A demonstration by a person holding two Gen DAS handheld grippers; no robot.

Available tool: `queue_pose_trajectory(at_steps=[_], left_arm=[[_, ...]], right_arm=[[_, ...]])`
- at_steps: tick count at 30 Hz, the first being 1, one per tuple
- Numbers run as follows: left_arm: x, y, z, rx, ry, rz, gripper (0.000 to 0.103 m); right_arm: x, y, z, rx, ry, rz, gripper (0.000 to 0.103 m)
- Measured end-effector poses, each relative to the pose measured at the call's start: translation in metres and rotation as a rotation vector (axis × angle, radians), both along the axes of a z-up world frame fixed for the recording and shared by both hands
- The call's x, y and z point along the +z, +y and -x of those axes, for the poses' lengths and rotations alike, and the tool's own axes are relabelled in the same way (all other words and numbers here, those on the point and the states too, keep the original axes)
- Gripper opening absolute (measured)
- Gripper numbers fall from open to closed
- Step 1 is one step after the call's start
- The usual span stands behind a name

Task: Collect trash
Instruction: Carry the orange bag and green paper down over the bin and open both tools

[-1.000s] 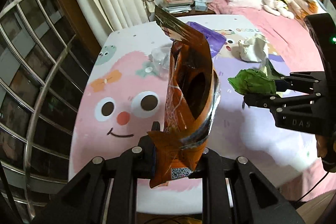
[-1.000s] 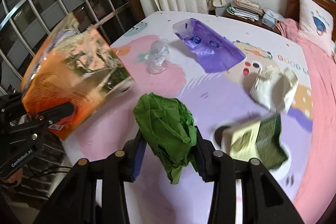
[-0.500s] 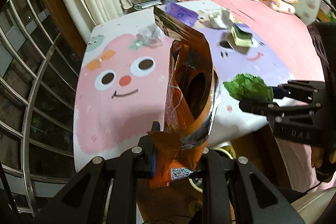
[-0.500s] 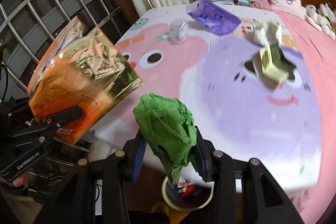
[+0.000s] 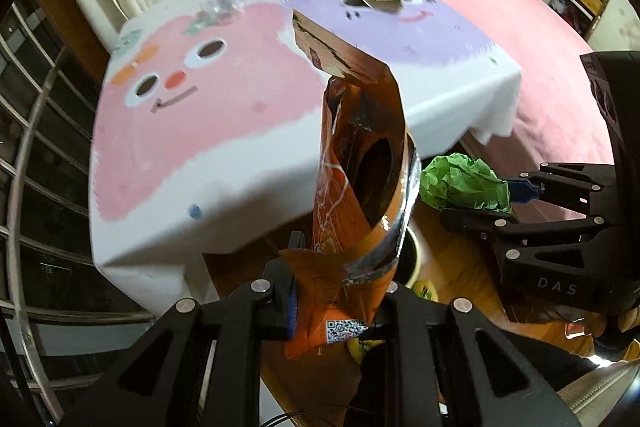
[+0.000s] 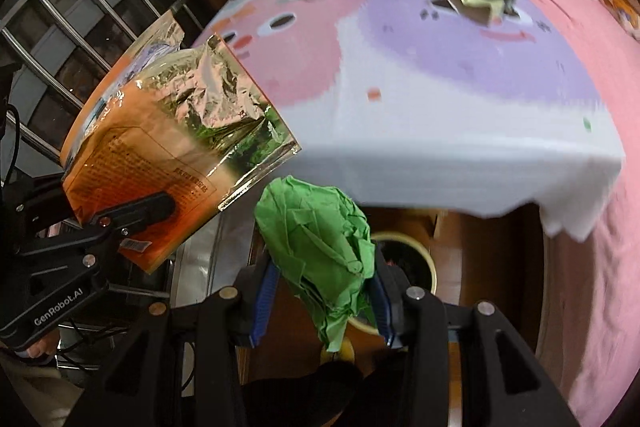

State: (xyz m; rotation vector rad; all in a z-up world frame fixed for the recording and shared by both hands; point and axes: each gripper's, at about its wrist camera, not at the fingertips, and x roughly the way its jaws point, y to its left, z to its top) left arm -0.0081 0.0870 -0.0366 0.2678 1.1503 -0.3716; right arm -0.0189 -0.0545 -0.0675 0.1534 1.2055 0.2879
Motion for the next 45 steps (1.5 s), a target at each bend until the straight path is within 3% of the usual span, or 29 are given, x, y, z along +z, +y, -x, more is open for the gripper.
queue_pose_trajectory(at_steps=[6,12,27,30,32,38,41,45], left_arm=[[-0.035,-0.014,0.010,-0.005,0.075,0.001,0.017],[-0.087,-0.035,0.014,-0.013,0.148,-0.016,0.017],[-0.307,-0.079,-0.011,0.047,0.303,-0.048,0.018],[-0.341,-0.083,-0.015,0.058,0.312,-0.046,0.028],[-0.360,-0.084,-0.019,0.065,0.311,-0.048,0.047],[-0.390,-0.080,-0.024,0.105,0.297,-0.078,0.081],[-0.389,-0.072,-0.026,0.136,0.276,-0.091,0.089],[-0.379,-0.060,-0.031,0.162,0.256,-0.103,0.091]], right_arm=[[-0.035,-0.014,0.016,-0.060,0.084,-0.002,0.042],[-0.087,-0.035,0.022,-0.127,0.161,-0.012,0.042],[-0.307,-0.073,0.006,-0.214,0.321,-0.032,0.042],[-0.341,-0.072,-0.001,-0.209,0.331,-0.025,0.042],[-0.361,-0.072,-0.004,-0.202,0.337,-0.025,0.043],[-0.392,-0.069,-0.012,-0.202,0.344,-0.014,0.045],[-0.392,-0.069,-0.015,-0.212,0.336,-0.022,0.049],[-0.384,-0.066,-0.015,-0.218,0.317,-0.034,0.070]])
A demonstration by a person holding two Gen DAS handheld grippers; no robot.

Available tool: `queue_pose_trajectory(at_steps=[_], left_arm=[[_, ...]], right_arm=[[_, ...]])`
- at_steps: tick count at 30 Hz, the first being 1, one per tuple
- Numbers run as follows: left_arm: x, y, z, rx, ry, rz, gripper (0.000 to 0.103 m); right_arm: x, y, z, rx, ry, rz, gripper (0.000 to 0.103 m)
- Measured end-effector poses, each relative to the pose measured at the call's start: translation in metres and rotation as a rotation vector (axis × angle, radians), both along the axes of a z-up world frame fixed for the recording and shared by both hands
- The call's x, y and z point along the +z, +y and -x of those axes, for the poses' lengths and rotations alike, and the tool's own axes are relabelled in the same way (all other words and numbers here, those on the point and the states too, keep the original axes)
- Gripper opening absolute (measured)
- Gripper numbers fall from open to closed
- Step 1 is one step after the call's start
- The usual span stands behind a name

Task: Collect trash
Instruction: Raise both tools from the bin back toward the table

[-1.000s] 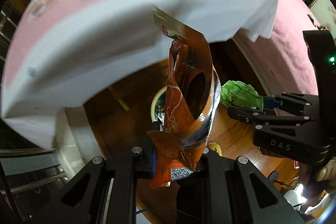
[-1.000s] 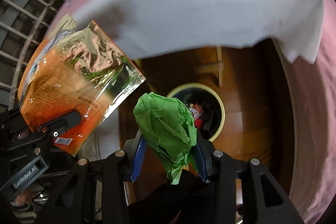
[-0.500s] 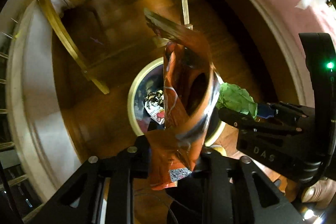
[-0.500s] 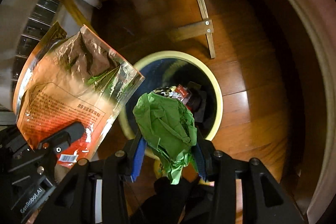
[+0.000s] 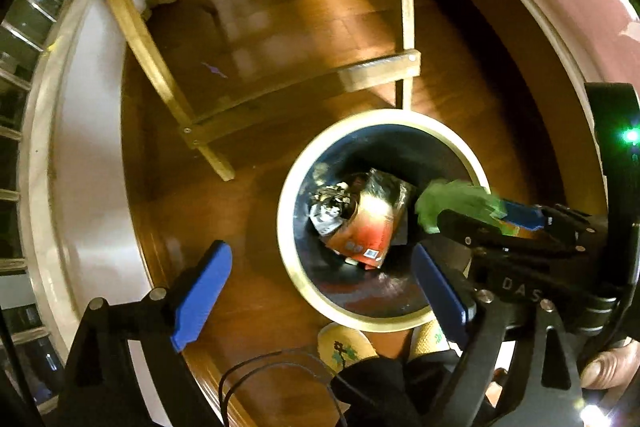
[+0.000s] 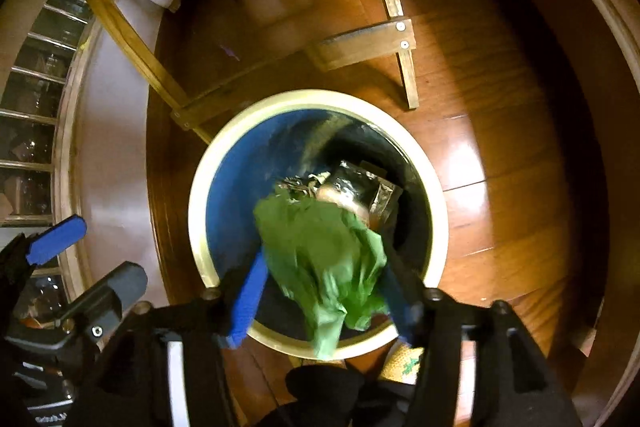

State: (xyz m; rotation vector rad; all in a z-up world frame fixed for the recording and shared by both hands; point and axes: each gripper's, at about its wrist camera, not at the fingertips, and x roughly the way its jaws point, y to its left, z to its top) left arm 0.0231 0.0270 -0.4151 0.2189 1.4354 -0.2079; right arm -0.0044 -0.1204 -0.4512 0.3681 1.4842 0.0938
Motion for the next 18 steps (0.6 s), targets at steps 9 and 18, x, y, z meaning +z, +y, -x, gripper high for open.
queue_pose_trajectory(at_steps=[9,18], left_arm=[[0.039,0.021,-0.004,0.055,-0.036,0.002,0.093],[0.120,0.033,0.004,0.116,-0.060,0.025,0.093]], right_arm=[[0.026,0.001,-0.005,0.015,-0.015,0.039,0.074],[0.096,0.005,0.006,0.051,-0.024,0.031,0.074]])
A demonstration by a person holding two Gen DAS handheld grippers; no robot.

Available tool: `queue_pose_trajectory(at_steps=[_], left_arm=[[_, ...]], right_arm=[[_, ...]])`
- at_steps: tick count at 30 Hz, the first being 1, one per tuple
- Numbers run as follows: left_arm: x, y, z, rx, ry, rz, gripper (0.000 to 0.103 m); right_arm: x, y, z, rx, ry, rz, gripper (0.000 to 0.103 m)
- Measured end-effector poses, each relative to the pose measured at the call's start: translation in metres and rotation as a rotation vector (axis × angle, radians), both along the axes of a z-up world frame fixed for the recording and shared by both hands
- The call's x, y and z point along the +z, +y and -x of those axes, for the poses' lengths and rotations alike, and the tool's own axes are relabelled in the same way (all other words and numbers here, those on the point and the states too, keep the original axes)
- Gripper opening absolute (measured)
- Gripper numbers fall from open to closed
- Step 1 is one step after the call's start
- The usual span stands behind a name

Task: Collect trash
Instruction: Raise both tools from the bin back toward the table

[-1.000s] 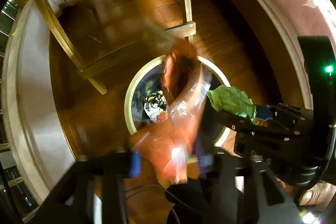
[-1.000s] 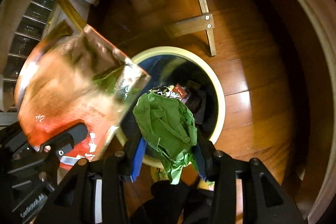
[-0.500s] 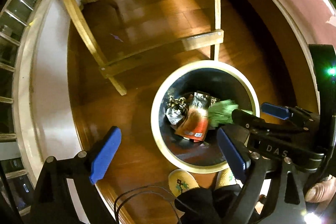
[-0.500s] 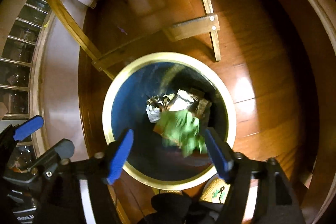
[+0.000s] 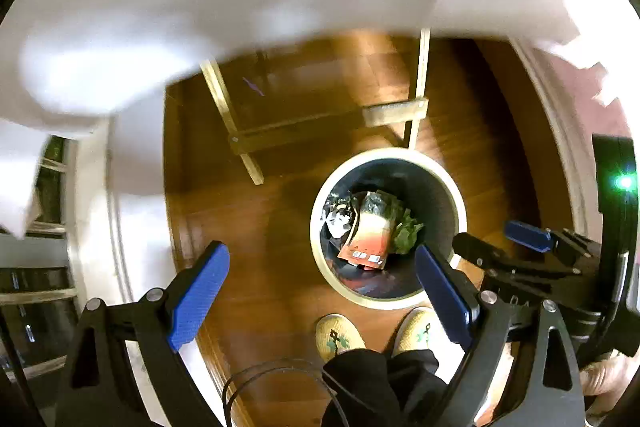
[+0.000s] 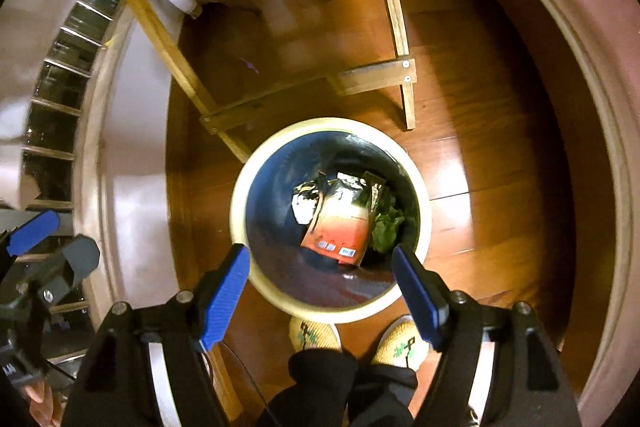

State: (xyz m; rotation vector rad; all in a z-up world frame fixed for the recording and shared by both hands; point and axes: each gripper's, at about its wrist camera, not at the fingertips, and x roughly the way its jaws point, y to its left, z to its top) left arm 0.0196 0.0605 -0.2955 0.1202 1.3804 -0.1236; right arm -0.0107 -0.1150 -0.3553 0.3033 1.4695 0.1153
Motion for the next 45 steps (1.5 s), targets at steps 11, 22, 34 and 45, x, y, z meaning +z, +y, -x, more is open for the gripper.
queue_pose_trajectory(at_steps=[11,22,34,45], left_arm=[[0.162,0.004,0.013,0.031,-0.148,0.013,0.093],[0.299,0.002,0.023,0.068,-0.310,-0.003,0.093],[0.379,-0.003,0.009,0.153,-0.422,-0.040,0.093],[0.394,0.032,-0.088,0.231,-0.393,0.004,0.093]], right_arm=[[0.155,-0.006,0.009,0.058,-0.103,-0.036,0.074],[0.278,-0.019,0.006,0.111,-0.272,-0.055,0.074],[0.360,-0.026,-0.028,0.181,-0.471,-0.060,0.074],[0.409,-0.007,-0.120,0.240,-0.625,0.018,0.074]])
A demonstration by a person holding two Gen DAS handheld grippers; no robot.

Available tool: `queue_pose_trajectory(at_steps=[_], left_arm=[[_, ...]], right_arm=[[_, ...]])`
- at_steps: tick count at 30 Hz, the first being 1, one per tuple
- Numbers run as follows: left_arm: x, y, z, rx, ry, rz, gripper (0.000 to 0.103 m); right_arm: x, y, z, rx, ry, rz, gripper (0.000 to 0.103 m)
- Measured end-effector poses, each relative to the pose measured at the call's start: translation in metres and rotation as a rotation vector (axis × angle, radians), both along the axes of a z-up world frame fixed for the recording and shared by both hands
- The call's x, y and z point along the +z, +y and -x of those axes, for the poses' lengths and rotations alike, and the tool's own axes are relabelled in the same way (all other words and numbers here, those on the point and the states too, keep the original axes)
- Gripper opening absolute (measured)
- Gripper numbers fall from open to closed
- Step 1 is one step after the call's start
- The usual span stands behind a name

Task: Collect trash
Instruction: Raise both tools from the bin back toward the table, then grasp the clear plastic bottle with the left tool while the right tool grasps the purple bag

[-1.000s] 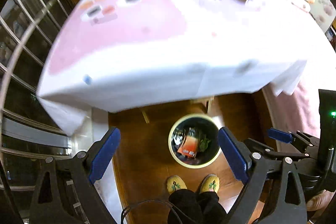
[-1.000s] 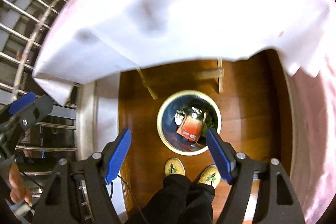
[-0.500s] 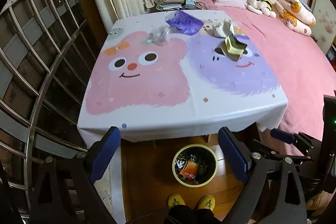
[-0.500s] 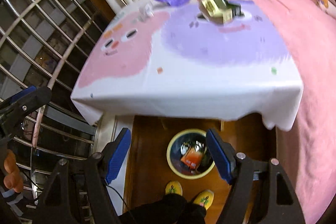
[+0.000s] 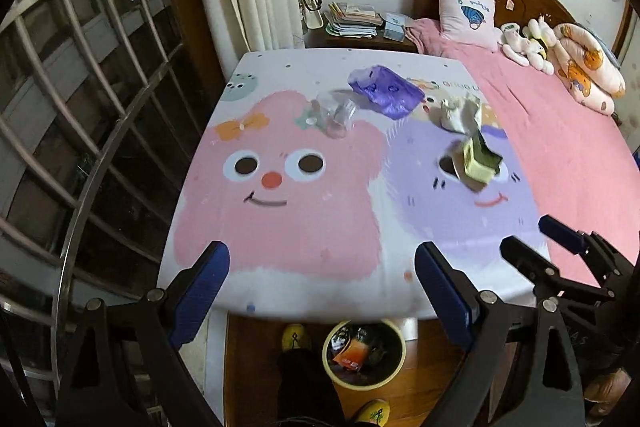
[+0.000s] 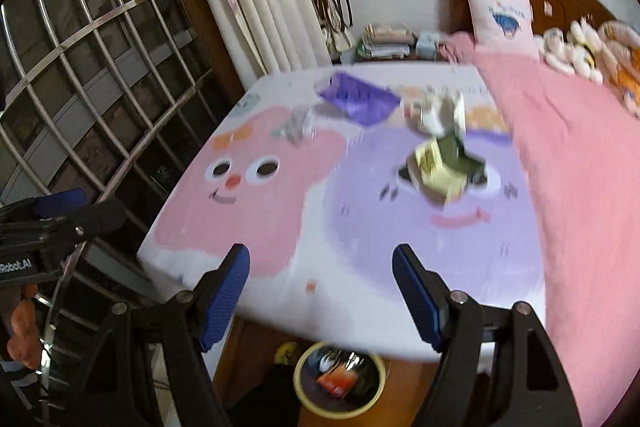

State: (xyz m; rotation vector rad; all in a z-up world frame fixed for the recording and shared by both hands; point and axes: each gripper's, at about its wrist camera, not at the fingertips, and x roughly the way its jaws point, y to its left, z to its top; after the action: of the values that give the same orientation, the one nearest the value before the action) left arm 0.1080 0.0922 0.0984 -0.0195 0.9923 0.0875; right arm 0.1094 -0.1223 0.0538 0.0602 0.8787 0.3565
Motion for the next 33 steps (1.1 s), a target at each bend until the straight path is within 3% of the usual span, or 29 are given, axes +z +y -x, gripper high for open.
queue_pose_trajectory(at_steps=[10,15,19,24,30,33], left_arm=[[-0.029,0.026,-0.169,-0.105,0.103,0.068,0.093],[-0.071,0.034,-0.260,-0.114,0.205,0.122,0.093],[-0.110,0.036,-0.313,-0.091,0.287,0.161,0.093],[-0.160,0.036,-0.359,-0.047,0.383,0.171,0.093],[-0.196,0.035,-0.379,-0.026,0.454,0.199,0.091],[-0.210,0.035,-0.382,-0.038,0.487,0.217,0.079]], right_arm=[[0.011,0.021,-0.125,-0.133,-0.024,0.018,0.074],[-0.005,0.028,-0.187,-0.239,-0.004,0.009,0.074],[-0.020,0.027,-0.214,-0.300,0.021,-0.003,0.074],[-0.040,0.026,-0.243,-0.350,0.064,-0.010,0.074],[-0.054,0.022,-0.267,-0.395,0.111,-0.059,0.074],[-0.060,0.020,-0.279,-0.417,0.135,-0.100,0.074]])
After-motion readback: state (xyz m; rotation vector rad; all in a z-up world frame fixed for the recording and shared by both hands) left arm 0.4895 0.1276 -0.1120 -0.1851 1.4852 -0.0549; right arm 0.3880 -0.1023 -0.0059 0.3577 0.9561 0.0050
